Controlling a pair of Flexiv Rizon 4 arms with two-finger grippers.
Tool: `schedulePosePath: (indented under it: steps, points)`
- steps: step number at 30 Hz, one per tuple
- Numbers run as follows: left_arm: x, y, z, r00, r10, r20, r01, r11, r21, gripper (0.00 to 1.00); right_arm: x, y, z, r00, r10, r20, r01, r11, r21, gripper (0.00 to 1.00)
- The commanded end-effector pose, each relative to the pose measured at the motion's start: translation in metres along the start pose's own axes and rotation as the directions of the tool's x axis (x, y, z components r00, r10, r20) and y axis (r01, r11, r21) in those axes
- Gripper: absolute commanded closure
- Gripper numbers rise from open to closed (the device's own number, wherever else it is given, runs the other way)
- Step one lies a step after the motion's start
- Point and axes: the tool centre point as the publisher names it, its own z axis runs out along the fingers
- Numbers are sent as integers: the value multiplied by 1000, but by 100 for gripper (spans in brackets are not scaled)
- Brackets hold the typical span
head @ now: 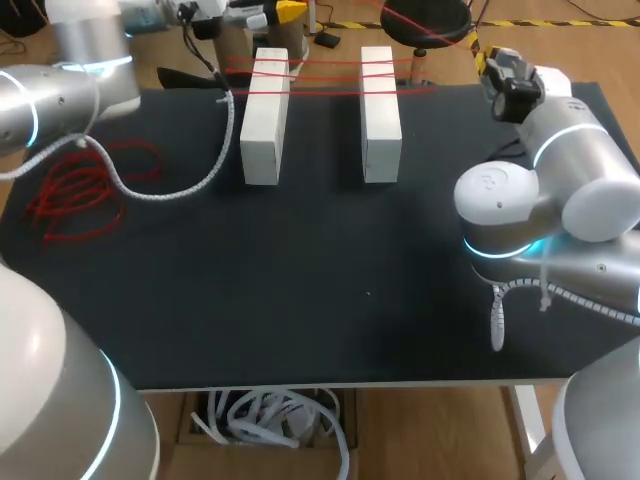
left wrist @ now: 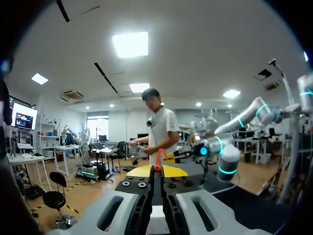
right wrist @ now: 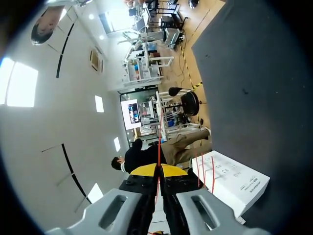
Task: Grab the tape and strap the tape.
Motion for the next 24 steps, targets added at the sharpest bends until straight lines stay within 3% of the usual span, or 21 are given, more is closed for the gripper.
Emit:
schedulePosePath:
  steps: [1, 4, 8, 14, 21, 24]
  points:
    - [12, -17, 0, 998, 20, 57, -10, 985, -174, 100, -1, 2, 0, 1000, -1, -3, 1, 1000, 6, 100]
    - [12, -18, -3, 995, 49, 87, -22, 956, -292, 100, -1, 2, 0, 1000, -1, -3, 1, 1000, 6, 100]
    - [13, -19, -8, 992, 87, 96, -33, 885, -464, 100, -1, 2, 0, 1000, -1, -3, 1, 1000, 6, 100]
    - [18, -18, -14, 981, 126, 150, -22, 831, -556, 100, -1, 2, 0, 1000, -1, -3, 1, 1000, 6, 100]
    - [21, -24, -11, 966, 227, 126, -74, 706, -705, 100, -1, 2, 0, 1000, -1, -3, 1, 1000, 6, 100]
    - [21, -25, -10, 964, 234, 126, -75, 695, -715, 100, -1, 2, 0, 1000, -1, -3, 1, 1000, 6, 100]
